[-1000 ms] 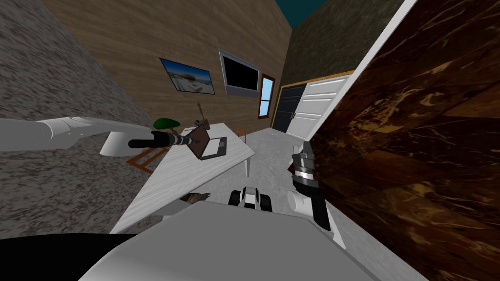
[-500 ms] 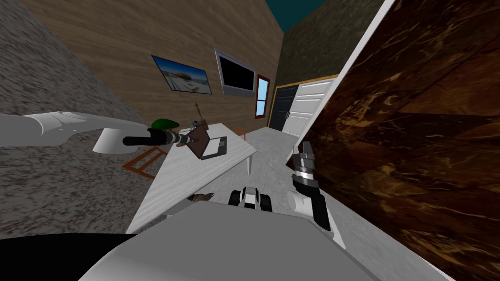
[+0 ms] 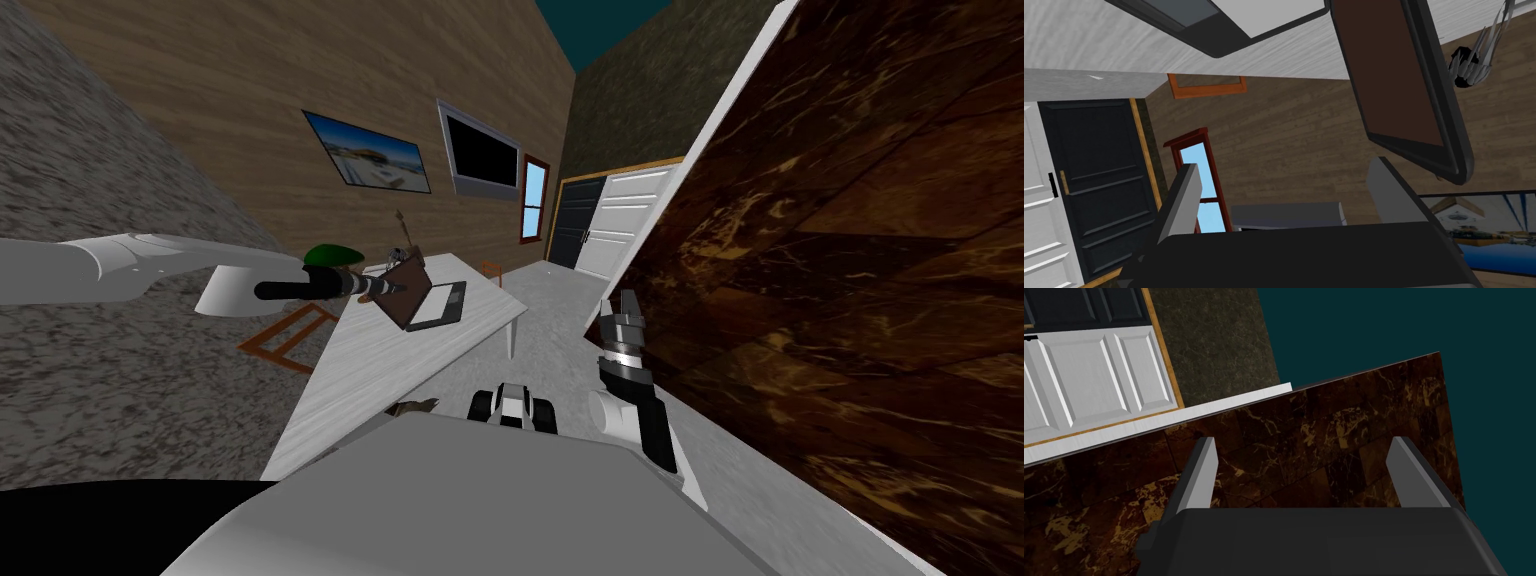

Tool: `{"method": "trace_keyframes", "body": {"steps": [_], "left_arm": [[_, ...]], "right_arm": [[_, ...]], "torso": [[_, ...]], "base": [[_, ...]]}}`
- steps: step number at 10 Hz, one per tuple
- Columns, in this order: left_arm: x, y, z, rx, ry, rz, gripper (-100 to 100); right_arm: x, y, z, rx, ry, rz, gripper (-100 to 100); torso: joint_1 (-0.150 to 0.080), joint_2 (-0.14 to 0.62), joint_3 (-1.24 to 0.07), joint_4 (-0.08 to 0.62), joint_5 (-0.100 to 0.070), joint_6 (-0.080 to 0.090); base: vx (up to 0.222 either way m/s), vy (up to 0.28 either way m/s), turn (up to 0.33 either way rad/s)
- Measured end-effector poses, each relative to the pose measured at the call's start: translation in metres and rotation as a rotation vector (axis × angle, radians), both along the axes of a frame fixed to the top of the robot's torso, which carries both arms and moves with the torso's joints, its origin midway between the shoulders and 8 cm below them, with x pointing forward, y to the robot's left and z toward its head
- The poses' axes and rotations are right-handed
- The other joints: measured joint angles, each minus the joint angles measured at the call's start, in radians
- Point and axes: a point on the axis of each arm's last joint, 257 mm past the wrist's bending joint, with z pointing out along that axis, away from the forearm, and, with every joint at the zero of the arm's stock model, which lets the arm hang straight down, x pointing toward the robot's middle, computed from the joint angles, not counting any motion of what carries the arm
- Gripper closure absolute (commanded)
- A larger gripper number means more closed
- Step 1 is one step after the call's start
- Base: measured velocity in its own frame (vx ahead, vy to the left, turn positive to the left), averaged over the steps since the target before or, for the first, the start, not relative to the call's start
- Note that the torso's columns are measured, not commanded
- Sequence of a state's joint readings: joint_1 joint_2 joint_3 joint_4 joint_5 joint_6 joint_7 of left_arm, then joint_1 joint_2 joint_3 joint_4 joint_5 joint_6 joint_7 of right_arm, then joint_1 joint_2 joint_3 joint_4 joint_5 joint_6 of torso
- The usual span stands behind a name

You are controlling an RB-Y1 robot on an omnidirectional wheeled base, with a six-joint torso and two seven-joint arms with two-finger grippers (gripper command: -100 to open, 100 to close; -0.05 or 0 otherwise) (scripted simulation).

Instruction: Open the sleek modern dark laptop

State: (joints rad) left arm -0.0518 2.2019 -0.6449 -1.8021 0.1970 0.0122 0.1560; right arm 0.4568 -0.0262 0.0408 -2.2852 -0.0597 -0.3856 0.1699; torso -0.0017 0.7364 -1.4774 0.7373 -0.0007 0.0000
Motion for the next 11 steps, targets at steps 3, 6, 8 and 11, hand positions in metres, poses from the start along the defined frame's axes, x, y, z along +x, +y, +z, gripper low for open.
{"method": "trace_keyframes", "body": {"steps": [3,6,8,11], "left_arm": [[-0.003,0.005,-0.002,0.035,0.014,0.003,100],[-0.018,0.040,-0.017,0.156,0.054,0.028,100],[-0.026,0.054,-0.026,0.214,0.077,0.036,100],[-0.036,0.076,-0.034,0.300,0.112,0.048,100]], "right_arm": [[0.000,0.000,0.000,0.000,0.000,0.000,0],[0.000,0.000,0.000,0.000,0.000,0.000,0],[0.000,0.000,0.000,0.000,0.000,0.000,0],[0.000,0.000,0.000,0.000,0.000,0.000,0]], "torso": [[-0.002,0.000,0.001,0.000,0.000,0.000],[0.000,0.003,0.002,0.001,0.000,0.000],[0.006,0.002,0.002,0.001,0.003,0.000],[0.001,0.000,0.001,0.000,0.001,0.000]], "base": [[0.041,-0.097,-0.048],[0.031,-0.182,-0.048],[0.032,-0.131,-0.069],[0.046,-0.123,-0.053]]}}
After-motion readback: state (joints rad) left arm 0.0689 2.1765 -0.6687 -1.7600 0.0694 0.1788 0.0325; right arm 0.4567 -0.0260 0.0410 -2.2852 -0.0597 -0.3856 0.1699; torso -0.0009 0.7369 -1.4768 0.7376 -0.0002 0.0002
